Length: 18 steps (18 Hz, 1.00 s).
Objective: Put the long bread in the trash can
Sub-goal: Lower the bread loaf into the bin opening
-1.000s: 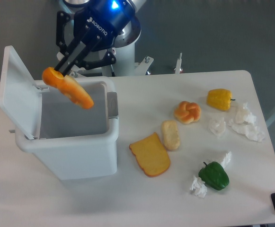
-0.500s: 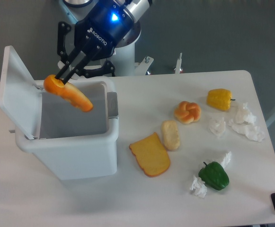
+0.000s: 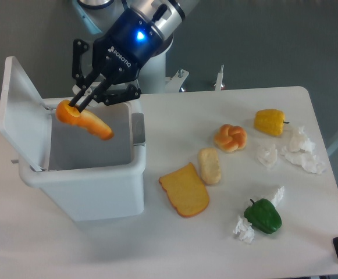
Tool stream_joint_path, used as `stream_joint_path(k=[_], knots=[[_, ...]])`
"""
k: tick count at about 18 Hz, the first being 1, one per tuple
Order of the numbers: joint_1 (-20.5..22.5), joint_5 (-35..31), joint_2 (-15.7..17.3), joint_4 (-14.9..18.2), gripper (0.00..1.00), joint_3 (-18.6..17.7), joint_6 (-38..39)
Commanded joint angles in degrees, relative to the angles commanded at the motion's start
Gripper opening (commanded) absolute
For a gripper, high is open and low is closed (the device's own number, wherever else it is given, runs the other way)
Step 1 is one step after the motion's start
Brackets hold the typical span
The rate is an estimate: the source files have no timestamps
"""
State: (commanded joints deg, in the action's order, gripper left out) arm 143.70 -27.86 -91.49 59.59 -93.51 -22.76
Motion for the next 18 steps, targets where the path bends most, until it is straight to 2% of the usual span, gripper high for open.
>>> stream_joint_path(k=[12,18], knots=[[0.0,-0.1,0.4,-0.2,0.12,-3.1,-1.8],[0.0,-1.1,0.4,-0.1,0.14,-3.5,-1.8]])
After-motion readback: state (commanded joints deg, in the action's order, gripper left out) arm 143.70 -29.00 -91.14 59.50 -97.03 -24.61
